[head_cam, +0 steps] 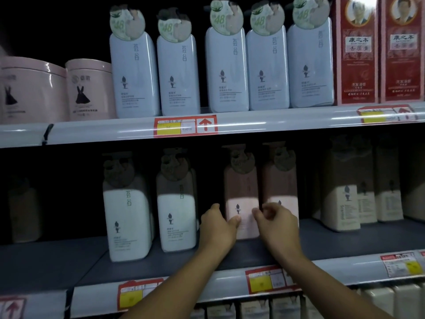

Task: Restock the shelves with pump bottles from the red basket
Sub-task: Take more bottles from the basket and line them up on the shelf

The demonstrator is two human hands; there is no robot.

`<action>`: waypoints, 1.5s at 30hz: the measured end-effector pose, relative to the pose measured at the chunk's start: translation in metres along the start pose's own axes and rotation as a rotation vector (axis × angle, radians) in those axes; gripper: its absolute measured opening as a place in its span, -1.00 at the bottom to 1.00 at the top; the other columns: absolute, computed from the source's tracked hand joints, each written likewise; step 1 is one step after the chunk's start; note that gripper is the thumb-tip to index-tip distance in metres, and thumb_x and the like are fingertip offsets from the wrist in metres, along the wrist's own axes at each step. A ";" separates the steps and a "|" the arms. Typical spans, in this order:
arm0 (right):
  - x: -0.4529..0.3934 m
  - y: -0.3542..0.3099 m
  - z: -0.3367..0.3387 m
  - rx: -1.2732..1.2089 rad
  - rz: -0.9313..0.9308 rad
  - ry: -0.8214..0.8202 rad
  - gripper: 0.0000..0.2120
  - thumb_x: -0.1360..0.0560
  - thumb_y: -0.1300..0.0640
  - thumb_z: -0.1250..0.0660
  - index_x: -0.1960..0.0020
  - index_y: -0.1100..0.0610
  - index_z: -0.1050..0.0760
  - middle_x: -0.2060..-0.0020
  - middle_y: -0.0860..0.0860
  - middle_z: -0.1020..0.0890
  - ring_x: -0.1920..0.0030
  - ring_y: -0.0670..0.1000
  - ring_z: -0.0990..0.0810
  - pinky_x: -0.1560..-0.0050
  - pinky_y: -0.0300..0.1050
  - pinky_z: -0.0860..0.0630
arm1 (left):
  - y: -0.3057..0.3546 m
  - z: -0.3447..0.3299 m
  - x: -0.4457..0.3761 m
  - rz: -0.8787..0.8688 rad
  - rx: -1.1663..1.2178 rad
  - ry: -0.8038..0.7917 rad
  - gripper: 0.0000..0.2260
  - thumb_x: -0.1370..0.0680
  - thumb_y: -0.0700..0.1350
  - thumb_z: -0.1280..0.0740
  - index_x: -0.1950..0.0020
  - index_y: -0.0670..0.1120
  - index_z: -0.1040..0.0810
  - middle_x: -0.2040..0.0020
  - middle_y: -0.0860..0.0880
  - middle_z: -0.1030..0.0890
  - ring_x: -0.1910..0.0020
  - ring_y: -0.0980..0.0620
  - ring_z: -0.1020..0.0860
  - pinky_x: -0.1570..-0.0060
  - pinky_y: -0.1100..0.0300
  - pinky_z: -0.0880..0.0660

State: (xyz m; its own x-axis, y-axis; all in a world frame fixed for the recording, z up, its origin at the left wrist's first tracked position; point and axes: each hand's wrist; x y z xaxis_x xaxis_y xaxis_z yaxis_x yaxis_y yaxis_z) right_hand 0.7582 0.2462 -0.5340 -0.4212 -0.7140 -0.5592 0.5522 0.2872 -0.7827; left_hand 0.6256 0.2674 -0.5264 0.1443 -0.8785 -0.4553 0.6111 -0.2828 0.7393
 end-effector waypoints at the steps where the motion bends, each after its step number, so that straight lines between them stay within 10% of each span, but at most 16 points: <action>1: 0.003 -0.003 0.003 -0.001 0.035 0.039 -0.77 -0.54 0.03 -0.42 -0.10 0.16 -0.63 0.12 0.03 -0.67 0.04 0.05 -0.64 -0.01 -0.07 -0.53 | 0.002 0.005 0.004 0.002 0.023 0.010 -0.46 -0.51 0.03 -0.46 -0.42 -0.13 -0.43 -0.29 -0.13 -0.58 -0.21 -0.10 -0.59 -0.22 0.04 -0.54; 7: 0.043 -0.031 0.031 -0.030 0.185 -0.001 -0.74 -0.56 0.01 -0.39 -0.19 0.10 -0.61 0.00 0.00 -0.65 0.03 -0.07 -0.61 -0.01 -0.10 -0.57 | 0.018 0.052 0.047 -0.035 0.150 0.011 -0.58 -0.52 0.00 -0.46 -0.34 -0.07 -0.50 -0.20 -0.05 -0.63 -0.01 0.04 -0.62 -0.03 0.18 -0.53; 12: 0.125 -0.031 0.074 -0.070 0.158 -0.115 -0.76 -0.56 0.03 -0.39 -0.18 0.09 -0.63 0.04 -0.03 -0.69 0.05 -0.13 -0.63 0.07 -0.41 -0.48 | 0.003 0.085 0.132 0.011 0.273 -0.056 -0.82 -0.42 -0.08 -0.51 0.07 0.09 -0.56 0.11 -0.04 -0.71 0.11 -0.07 -0.69 -0.03 -0.08 -0.64; 18: 0.264 0.038 0.103 -0.045 -0.005 -0.398 -0.81 -0.58 0.06 -0.38 -0.14 0.10 -0.64 0.16 0.00 -0.68 0.18 -0.13 -0.62 0.20 -0.40 -0.47 | -0.081 0.084 0.288 0.086 0.237 -0.335 -0.85 -0.52 -0.13 -0.46 -0.07 -0.03 -0.60 0.07 -0.07 -0.68 0.14 -0.02 -0.68 0.14 0.03 -0.63; 24: 0.386 0.136 0.080 0.197 -0.193 -0.818 -0.83 -0.53 0.05 -0.43 -0.08 0.09 -0.63 0.25 -0.09 -0.64 0.21 -0.07 -0.62 0.10 -0.16 -0.51 | -0.188 0.054 0.396 0.364 0.188 -0.518 -0.86 -0.49 -0.12 -0.49 -0.01 0.03 -0.61 0.24 0.10 -0.64 0.11 0.09 -0.66 0.04 -0.04 -0.62; 33: 0.508 0.189 0.045 0.361 0.017 -1.606 -0.67 -0.64 -0.04 -0.25 -0.38 -0.03 -0.43 -0.30 0.01 -0.50 -0.30 0.04 -0.45 -0.38 -0.08 -0.29 | -0.246 0.020 0.426 0.337 -0.045 -0.819 -0.75 -0.51 -0.12 -0.46 -0.13 0.11 -0.54 -0.05 0.16 -0.61 0.06 0.11 -0.62 -0.04 0.13 -0.58; 39: 0.502 0.184 0.025 0.641 0.239 -1.563 -0.73 -0.63 0.02 -0.18 -0.31 0.01 -0.43 -0.22 0.06 -0.54 -0.23 0.16 -0.58 -0.04 -0.01 -0.47 | -0.265 0.021 0.440 0.235 -0.284 -0.953 -0.63 -0.52 -0.13 -0.37 -0.30 0.10 -0.44 -0.25 0.10 -0.52 -0.06 0.08 -0.57 -0.11 0.09 -0.54; 41: 0.495 0.178 0.027 0.636 0.207 -1.524 -0.95 -0.58 0.01 -0.25 0.00 -0.04 -0.47 -0.15 0.06 -0.60 -0.16 0.18 -0.61 0.06 -0.08 -0.38 | -0.269 0.025 0.443 0.195 -0.349 -0.989 -0.57 -0.51 -0.12 -0.34 -0.36 0.08 -0.39 -0.27 0.09 -0.48 -0.02 0.07 -0.53 -0.05 0.07 -0.53; 45: 0.474 0.168 0.029 0.727 -0.032 -1.238 -0.71 -0.47 -0.15 -0.32 0.19 0.07 -0.50 0.01 0.10 -0.67 -0.08 0.19 -0.65 0.06 -0.11 -0.46 | -0.276 0.031 0.450 0.217 -0.404 -1.031 -0.53 -0.46 0.00 -0.39 -0.34 0.04 -0.38 -0.17 0.07 -0.50 -0.10 0.03 -0.53 -0.02 0.05 -0.53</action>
State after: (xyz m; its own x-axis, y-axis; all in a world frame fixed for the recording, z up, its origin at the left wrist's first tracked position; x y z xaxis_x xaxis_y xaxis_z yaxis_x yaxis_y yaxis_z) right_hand 0.6723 -0.0630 -0.9227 0.2365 -0.9085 0.3445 0.9522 0.1462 -0.2681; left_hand 0.4978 -0.0615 -0.9197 -0.3190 -0.8455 0.4283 0.8854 -0.1045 0.4530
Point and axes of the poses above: each hand's wrist, its own x-axis away from the middle knuckle, its own z-axis out of the back of the hand, y = z × x
